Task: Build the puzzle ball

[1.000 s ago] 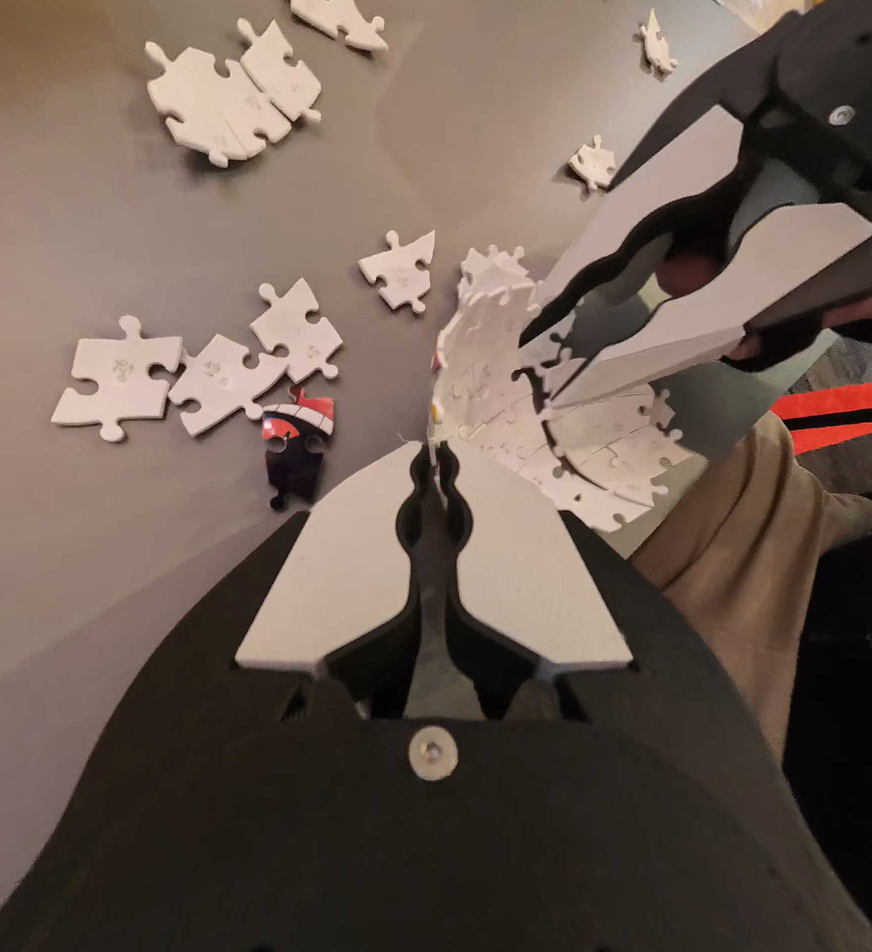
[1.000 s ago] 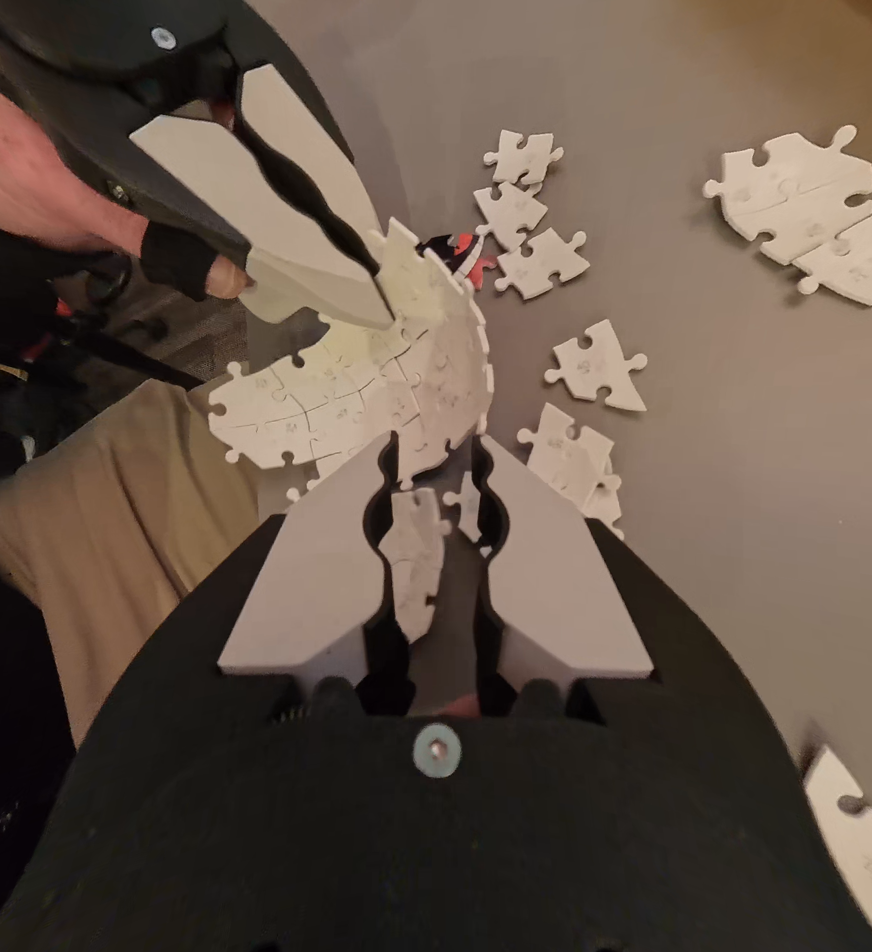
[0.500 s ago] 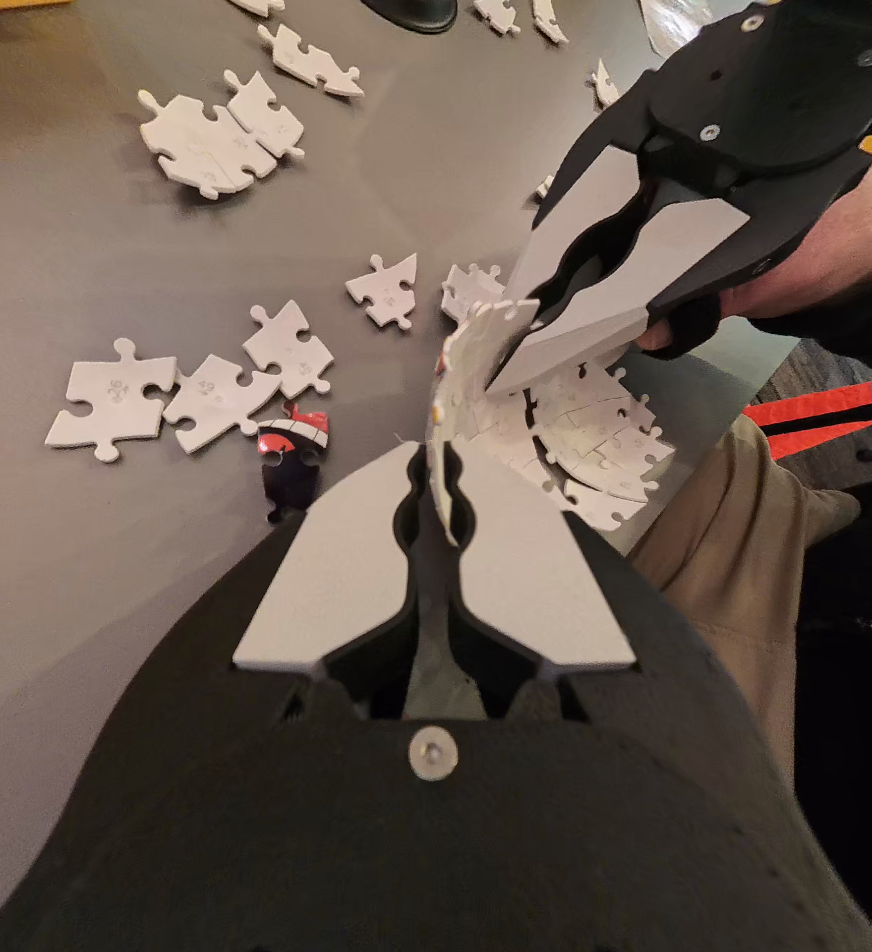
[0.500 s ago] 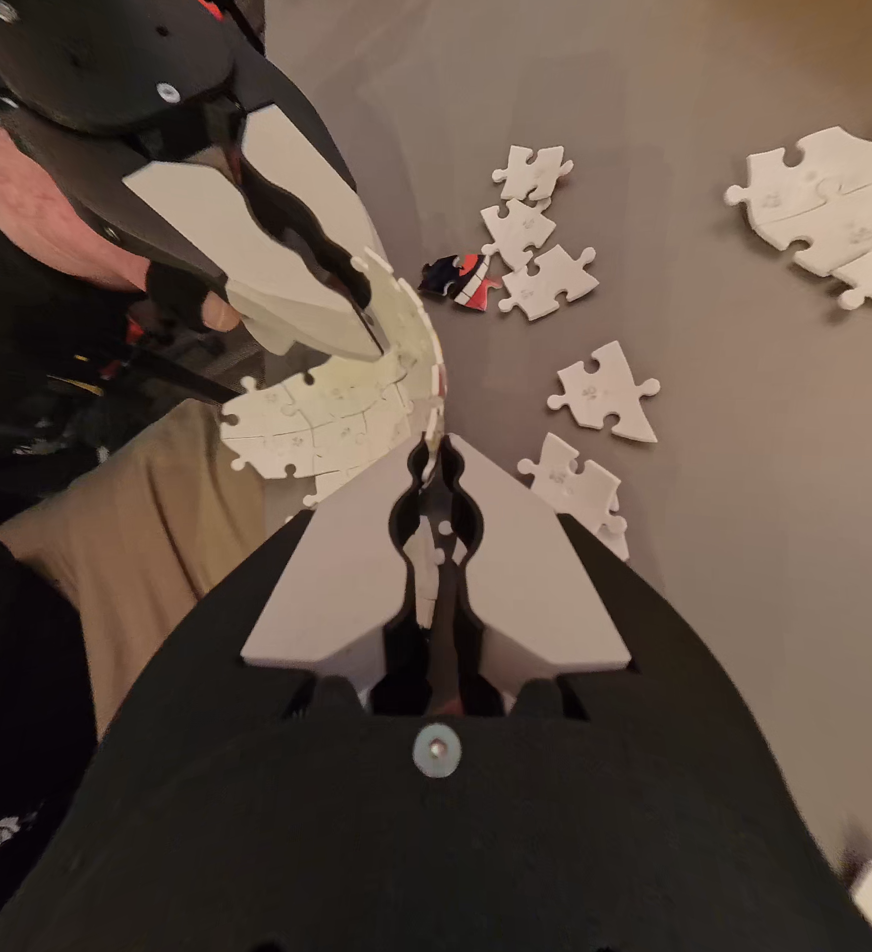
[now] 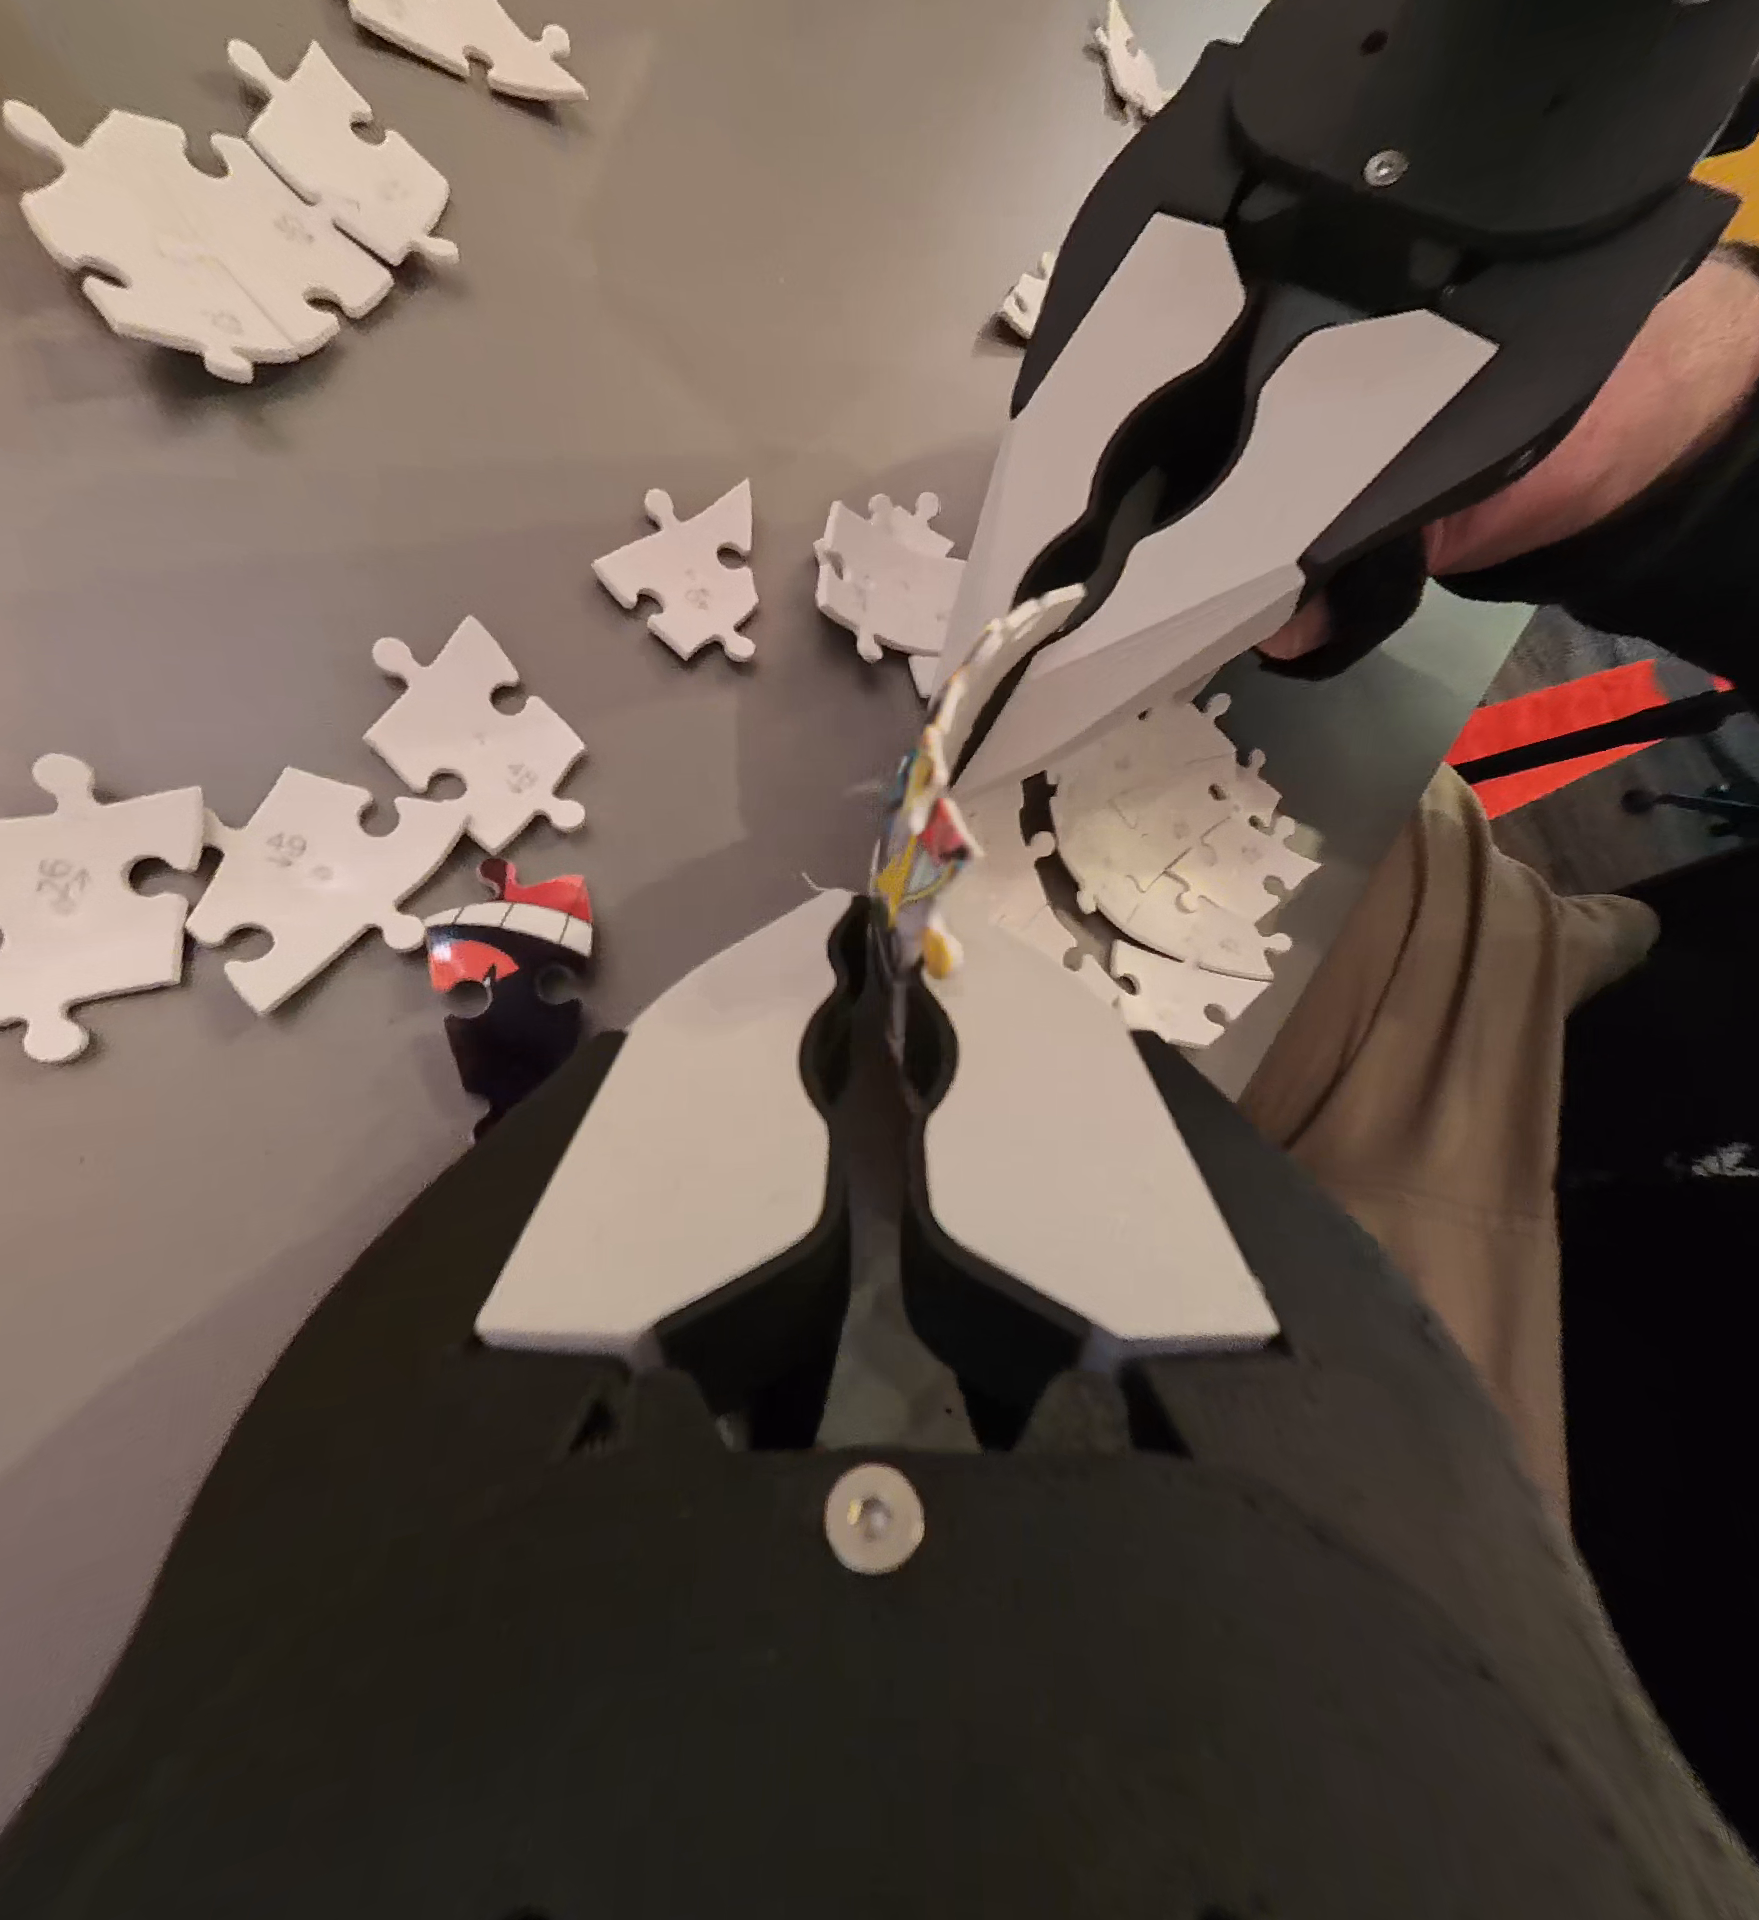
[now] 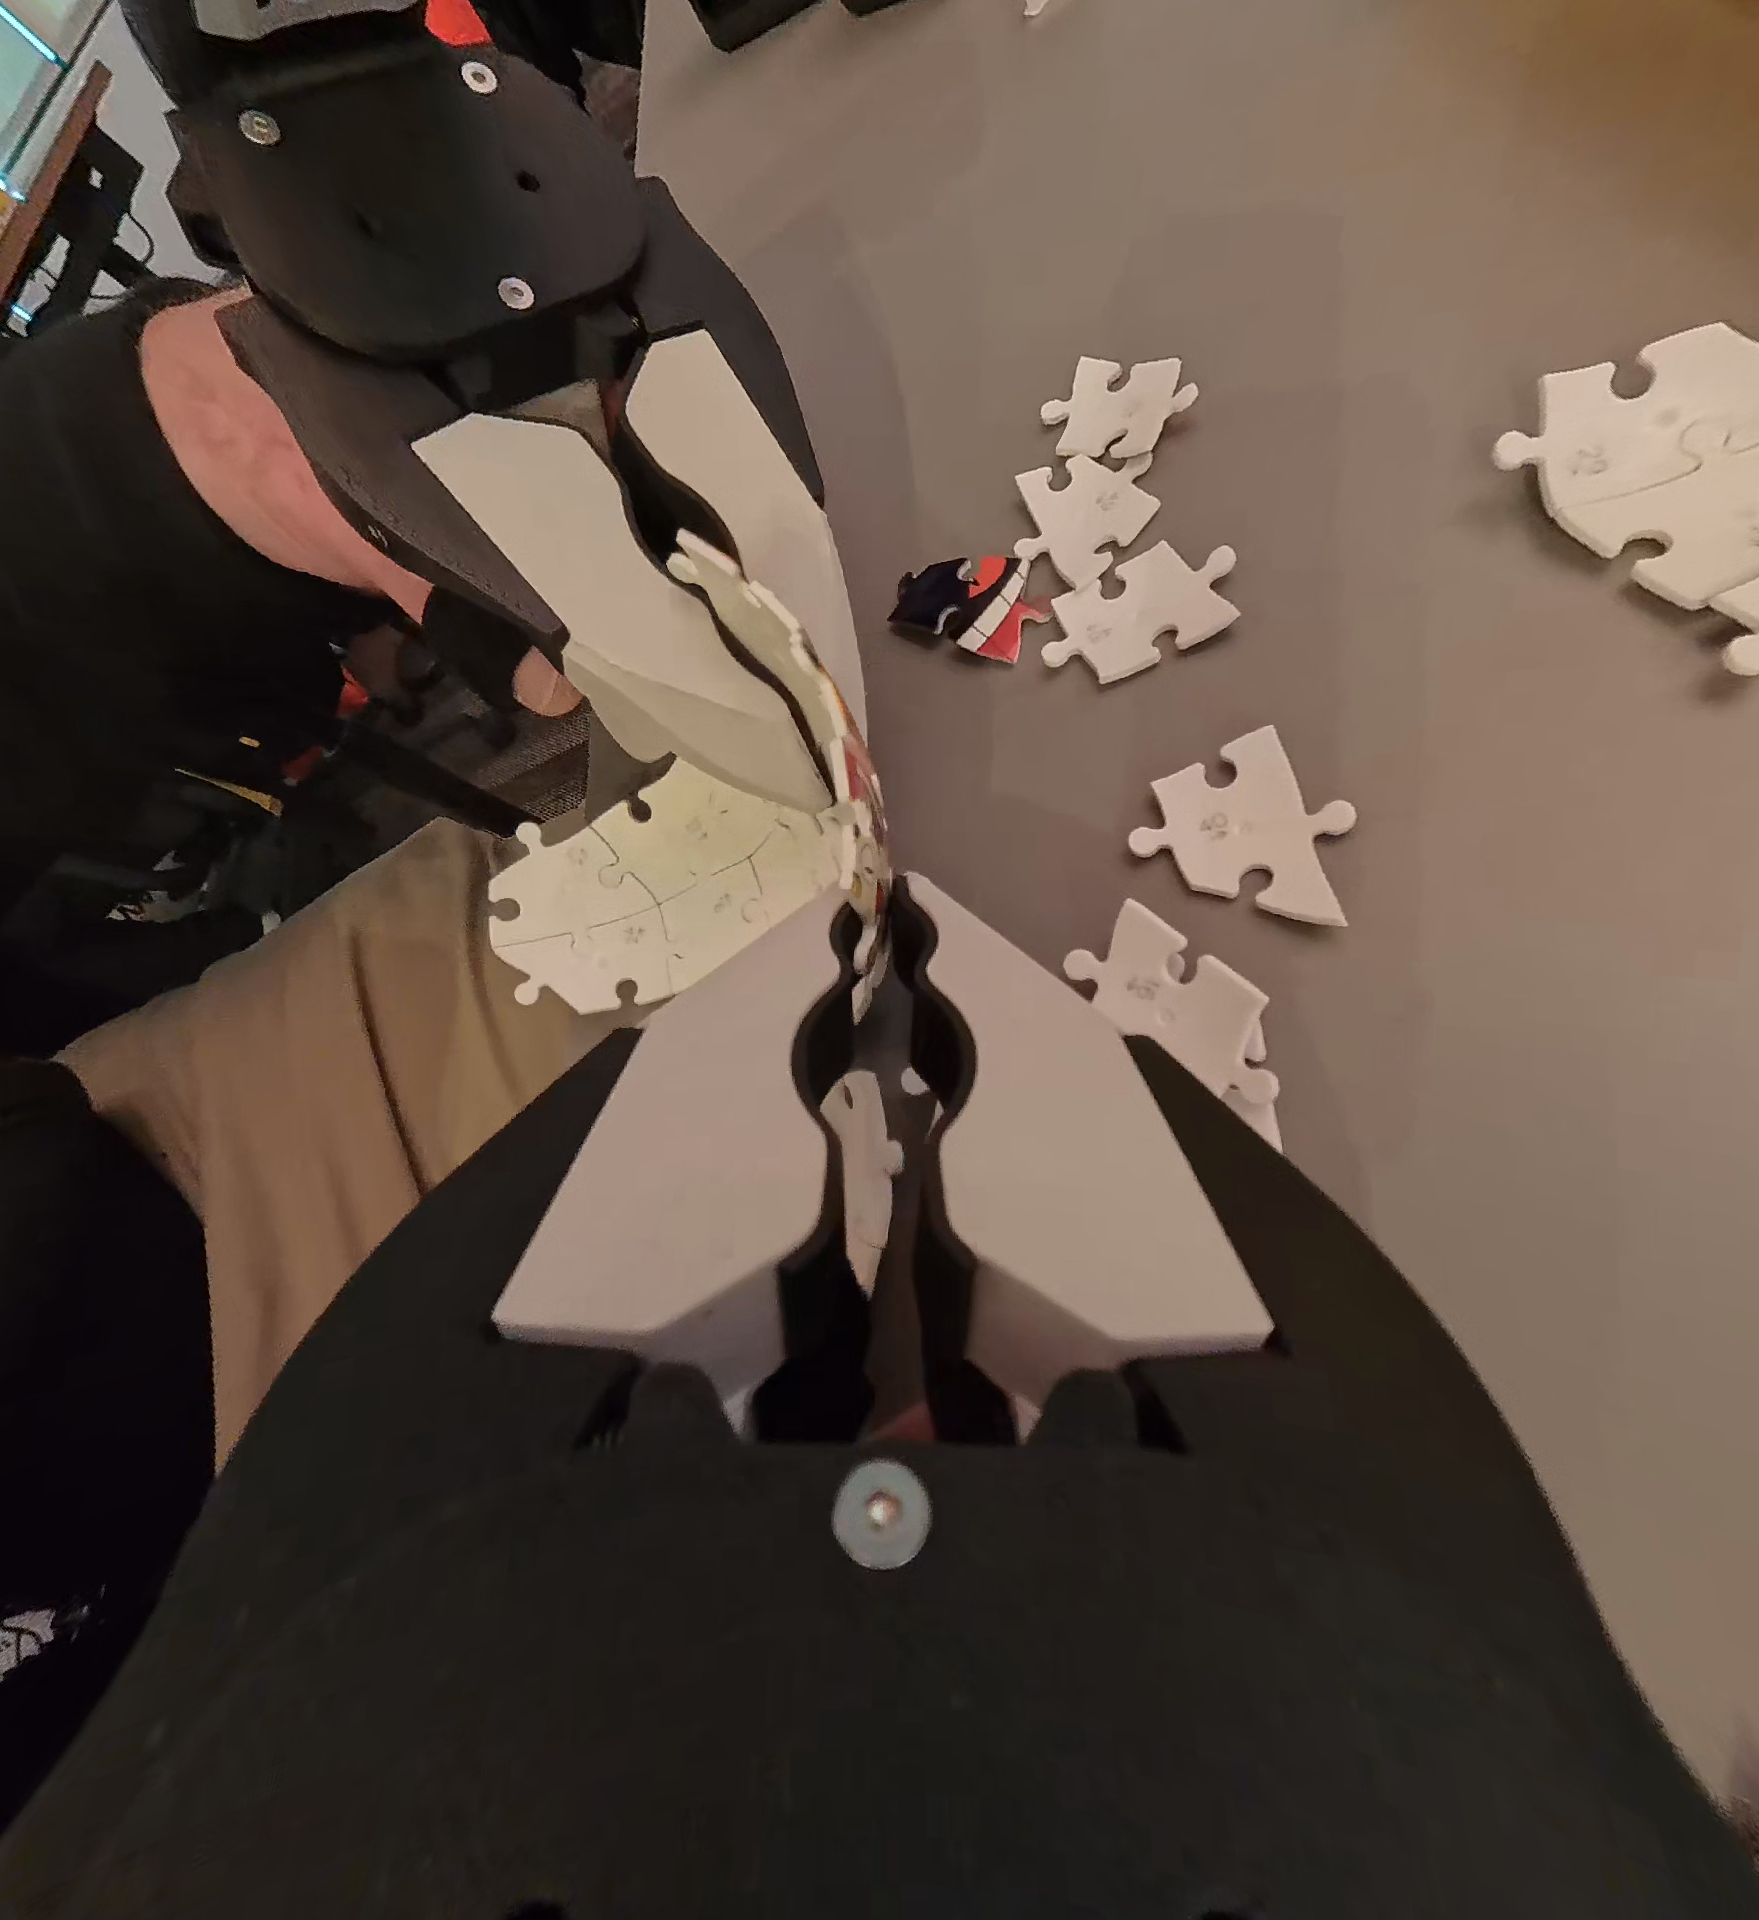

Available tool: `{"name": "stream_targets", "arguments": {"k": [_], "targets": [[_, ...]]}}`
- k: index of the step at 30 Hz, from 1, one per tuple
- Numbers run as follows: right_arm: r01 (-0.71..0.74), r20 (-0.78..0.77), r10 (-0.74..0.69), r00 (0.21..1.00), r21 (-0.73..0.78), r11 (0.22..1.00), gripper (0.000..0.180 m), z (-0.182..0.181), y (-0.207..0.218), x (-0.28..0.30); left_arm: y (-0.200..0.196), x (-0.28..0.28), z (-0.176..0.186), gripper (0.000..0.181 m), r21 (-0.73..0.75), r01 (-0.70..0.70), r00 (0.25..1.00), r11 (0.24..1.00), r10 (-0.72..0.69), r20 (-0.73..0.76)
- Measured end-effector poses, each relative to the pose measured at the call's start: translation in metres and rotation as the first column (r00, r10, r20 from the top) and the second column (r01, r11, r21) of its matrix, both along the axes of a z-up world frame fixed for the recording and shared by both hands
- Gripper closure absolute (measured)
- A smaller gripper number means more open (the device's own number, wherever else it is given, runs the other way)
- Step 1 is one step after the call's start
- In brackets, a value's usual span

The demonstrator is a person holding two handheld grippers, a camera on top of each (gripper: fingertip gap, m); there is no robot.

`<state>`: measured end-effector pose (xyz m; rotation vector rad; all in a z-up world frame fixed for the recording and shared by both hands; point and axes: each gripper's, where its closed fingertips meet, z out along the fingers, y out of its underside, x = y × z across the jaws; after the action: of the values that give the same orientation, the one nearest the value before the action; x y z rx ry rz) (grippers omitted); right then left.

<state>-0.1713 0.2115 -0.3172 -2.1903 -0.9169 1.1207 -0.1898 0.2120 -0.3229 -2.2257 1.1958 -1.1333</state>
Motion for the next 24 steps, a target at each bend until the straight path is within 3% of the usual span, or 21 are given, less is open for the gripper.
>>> {"name": "stream_targets", "arguments": {"k": [6, 9, 13, 18, 24], "targets": [[0.001, -0.008, -0.001, 1.0, -0.006, 1.0, 0.178, 0.0, 0.0, 0.001, -0.002, 0.0, 0.001, 0.177, -0.014, 0.009, 1.0, 1.0, -0.008, 0.018], [0.01, 0.011, -0.011, 1.0, 0.001, 1.0, 0.162, 0.005, 0.001, 0.007, -0.001, -0.002, 0.002, 0.177, 0.0, 0.01, 1.0, 1.0, -0.01, 0.008], [-0.024, 0.144, 0.019, 0.989, 0.034, 0.999, 0.152, 0.006, -0.009, 0.031, 0.001, -0.006, 0.009, 0.177, -0.005, -0.021, 1.0, 1.0, 0.021, 0.023], [-0.062, 0.274, 0.078, 0.958, -0.068, 0.996, 0.142, -0.008, -0.034, 0.05, -0.003, -0.009, 0.008, 0.177, -0.019, -0.049, 0.999, 0.999, 0.049, 0.001], [-0.047, 0.285, 0.073, 0.956, -0.096, 0.994, 0.157, -0.018, -0.043, 0.046, -0.007, -0.009, 0.005, 0.177, -0.01, -0.057, 0.998, 0.998, 0.057, -0.025]]}}
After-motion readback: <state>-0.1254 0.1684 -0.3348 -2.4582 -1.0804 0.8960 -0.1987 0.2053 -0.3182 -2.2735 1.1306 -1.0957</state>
